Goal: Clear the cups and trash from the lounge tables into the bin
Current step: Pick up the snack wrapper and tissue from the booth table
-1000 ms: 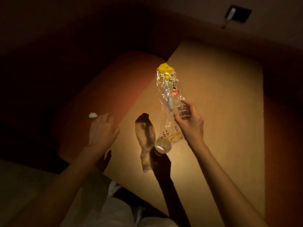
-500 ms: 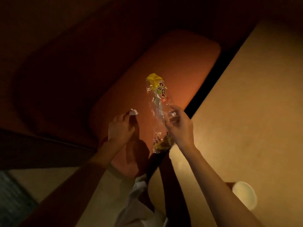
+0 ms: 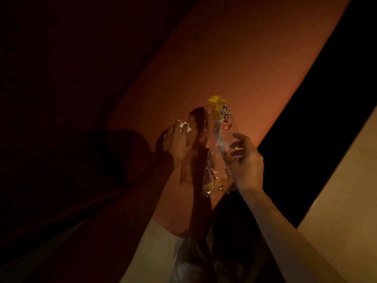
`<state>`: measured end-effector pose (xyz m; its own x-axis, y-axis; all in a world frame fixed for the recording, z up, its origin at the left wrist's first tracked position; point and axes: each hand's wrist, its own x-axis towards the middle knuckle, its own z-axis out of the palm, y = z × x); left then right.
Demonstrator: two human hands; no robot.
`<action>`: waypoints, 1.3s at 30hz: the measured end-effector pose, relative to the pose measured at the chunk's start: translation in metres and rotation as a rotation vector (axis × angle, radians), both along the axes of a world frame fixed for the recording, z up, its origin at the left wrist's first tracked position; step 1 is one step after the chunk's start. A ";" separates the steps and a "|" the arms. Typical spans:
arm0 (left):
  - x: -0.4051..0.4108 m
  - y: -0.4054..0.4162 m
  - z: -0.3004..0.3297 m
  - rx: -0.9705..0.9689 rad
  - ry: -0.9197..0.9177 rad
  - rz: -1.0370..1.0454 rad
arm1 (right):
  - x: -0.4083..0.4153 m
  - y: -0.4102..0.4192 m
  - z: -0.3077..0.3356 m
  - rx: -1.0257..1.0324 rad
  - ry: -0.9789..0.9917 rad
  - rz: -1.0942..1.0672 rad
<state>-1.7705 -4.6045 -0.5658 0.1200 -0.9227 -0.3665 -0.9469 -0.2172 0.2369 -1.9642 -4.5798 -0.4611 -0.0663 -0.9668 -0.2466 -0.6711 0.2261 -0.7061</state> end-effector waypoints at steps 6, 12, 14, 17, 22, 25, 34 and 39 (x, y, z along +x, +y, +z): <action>0.010 -0.023 -0.070 0.030 -0.047 -0.011 | -0.001 -0.013 -0.052 0.049 0.038 -0.005; 0.008 -0.029 -0.082 -0.159 0.064 0.114 | -0.002 -0.008 -0.063 0.072 0.020 -0.035; 0.006 -0.021 -0.076 -0.180 0.121 0.179 | -0.001 -0.006 -0.057 0.083 0.018 -0.027; 0.003 -0.007 -0.060 -0.192 0.210 0.272 | -0.001 -0.006 -0.041 0.064 0.018 -0.009; 0.006 0.030 0.001 -0.275 0.297 0.342 | -0.001 0.001 0.014 0.005 -0.054 0.041; 0.008 0.064 0.054 -0.276 0.325 0.353 | -0.007 0.016 0.056 -0.046 -0.064 0.088; -0.031 0.232 0.211 -0.464 0.191 0.458 | -0.033 0.133 0.164 -0.128 -0.196 0.278; -0.064 0.350 0.267 -0.584 0.193 0.564 | -0.045 0.212 0.206 -0.177 -0.268 0.455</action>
<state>-1.8340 -4.2544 -0.2993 0.6050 -0.7910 0.0906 -0.6642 -0.4387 0.6053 -2.0093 -4.3675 -0.2555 0.4103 -0.9115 -0.0288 -0.4651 -0.1820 -0.8663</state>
